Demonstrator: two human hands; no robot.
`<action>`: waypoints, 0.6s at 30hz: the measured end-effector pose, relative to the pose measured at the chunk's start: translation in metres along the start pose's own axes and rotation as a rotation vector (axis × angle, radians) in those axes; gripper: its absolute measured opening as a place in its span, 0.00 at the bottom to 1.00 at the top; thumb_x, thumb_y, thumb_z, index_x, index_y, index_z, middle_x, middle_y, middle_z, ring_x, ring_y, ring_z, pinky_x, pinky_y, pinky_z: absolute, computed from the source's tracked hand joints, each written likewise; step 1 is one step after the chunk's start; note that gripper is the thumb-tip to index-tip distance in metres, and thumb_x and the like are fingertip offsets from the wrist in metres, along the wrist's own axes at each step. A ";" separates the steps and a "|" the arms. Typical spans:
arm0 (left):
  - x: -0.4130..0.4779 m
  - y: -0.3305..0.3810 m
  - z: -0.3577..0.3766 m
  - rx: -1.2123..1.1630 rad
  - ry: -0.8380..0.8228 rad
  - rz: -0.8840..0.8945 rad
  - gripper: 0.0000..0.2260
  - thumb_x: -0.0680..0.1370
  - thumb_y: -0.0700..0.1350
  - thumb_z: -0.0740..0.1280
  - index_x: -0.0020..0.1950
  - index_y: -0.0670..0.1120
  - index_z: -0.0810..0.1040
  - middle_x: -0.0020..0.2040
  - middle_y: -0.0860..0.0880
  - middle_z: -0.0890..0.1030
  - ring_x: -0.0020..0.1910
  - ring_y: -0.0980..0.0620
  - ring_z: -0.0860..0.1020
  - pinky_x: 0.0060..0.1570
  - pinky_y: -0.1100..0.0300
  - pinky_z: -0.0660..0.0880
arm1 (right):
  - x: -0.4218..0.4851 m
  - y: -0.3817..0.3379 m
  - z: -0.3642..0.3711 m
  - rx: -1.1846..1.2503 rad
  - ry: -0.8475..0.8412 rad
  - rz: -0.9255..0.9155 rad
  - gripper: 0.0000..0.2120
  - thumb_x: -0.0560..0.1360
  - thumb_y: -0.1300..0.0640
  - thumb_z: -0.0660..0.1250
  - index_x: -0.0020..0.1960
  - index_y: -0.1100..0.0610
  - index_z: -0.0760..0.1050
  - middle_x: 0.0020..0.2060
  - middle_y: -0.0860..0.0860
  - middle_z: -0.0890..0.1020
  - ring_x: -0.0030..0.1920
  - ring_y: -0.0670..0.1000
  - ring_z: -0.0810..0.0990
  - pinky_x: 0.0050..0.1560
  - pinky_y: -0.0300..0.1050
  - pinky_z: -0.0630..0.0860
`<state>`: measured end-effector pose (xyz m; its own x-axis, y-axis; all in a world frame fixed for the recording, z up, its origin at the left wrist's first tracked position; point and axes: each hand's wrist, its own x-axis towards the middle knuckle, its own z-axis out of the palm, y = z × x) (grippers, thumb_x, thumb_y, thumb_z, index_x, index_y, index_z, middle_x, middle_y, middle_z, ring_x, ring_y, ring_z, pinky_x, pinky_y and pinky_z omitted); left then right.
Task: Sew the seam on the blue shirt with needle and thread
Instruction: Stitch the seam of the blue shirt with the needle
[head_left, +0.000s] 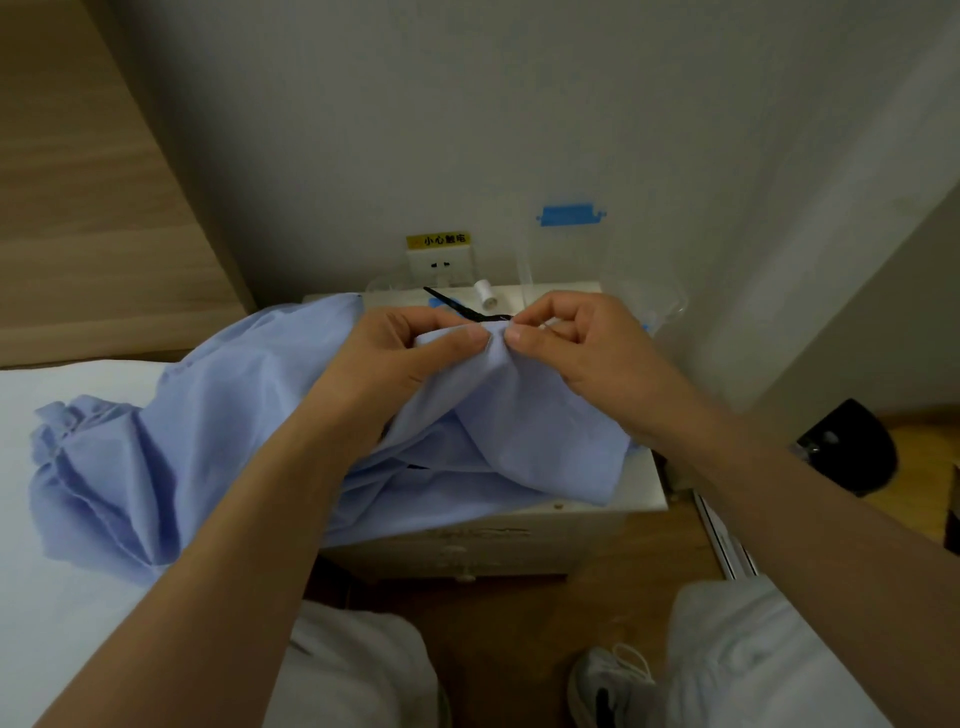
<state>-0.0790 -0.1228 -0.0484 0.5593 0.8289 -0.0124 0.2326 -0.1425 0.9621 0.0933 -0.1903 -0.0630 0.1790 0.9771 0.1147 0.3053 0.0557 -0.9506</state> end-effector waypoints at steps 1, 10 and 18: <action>0.000 0.000 -0.002 0.015 0.004 -0.003 0.06 0.77 0.44 0.67 0.41 0.48 0.82 0.35 0.56 0.83 0.37 0.62 0.80 0.38 0.71 0.75 | 0.001 0.001 -0.002 -0.002 0.015 0.005 0.06 0.77 0.57 0.68 0.47 0.61 0.80 0.20 0.46 0.69 0.21 0.41 0.66 0.29 0.29 0.65; -0.001 -0.002 -0.005 0.027 0.031 0.007 0.06 0.78 0.47 0.67 0.47 0.50 0.83 0.43 0.53 0.85 0.46 0.56 0.82 0.46 0.64 0.78 | 0.003 0.003 -0.005 0.010 -0.049 -0.052 0.08 0.79 0.65 0.61 0.52 0.52 0.72 0.26 0.47 0.69 0.27 0.42 0.67 0.31 0.34 0.66; -0.002 0.001 -0.006 -0.047 -0.010 0.008 0.06 0.78 0.44 0.66 0.47 0.51 0.82 0.41 0.56 0.85 0.45 0.59 0.82 0.42 0.69 0.76 | -0.004 0.003 -0.013 -0.127 -0.111 -0.220 0.08 0.78 0.61 0.66 0.55 0.55 0.82 0.25 0.52 0.79 0.26 0.45 0.76 0.33 0.31 0.71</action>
<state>-0.0847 -0.1214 -0.0456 0.5689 0.8223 -0.0072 0.1908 -0.1235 0.9738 0.1056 -0.1967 -0.0629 -0.0064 0.9614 0.2751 0.4415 0.2496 -0.8619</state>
